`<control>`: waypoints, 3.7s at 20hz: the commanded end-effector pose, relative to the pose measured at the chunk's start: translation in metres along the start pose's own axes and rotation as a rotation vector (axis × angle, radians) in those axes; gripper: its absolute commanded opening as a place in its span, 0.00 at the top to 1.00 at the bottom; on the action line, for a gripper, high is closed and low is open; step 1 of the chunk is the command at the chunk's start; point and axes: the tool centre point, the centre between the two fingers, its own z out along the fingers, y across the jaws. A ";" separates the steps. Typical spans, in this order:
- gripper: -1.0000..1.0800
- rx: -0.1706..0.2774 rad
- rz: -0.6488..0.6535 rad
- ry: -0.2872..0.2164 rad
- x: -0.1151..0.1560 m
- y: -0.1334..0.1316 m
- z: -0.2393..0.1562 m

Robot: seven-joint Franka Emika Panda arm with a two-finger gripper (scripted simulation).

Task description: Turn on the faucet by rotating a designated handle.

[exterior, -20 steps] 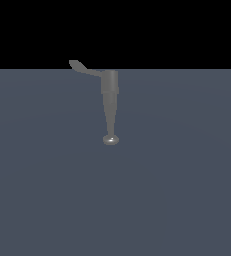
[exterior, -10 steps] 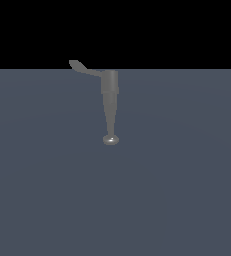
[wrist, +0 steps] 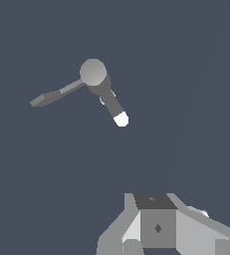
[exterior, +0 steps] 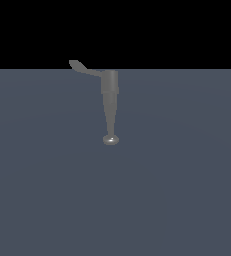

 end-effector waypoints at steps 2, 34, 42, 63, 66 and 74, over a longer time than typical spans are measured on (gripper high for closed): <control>1.00 0.004 0.088 -0.005 0.015 -0.015 0.009; 1.00 -0.020 0.866 0.037 0.121 -0.148 0.138; 1.00 -0.023 0.979 0.061 0.131 -0.167 0.164; 1.00 -0.024 1.016 0.069 0.116 -0.161 0.173; 1.00 -0.024 1.016 0.069 0.110 -0.157 0.173; 1.00 -0.024 1.016 0.069 0.092 -0.146 0.173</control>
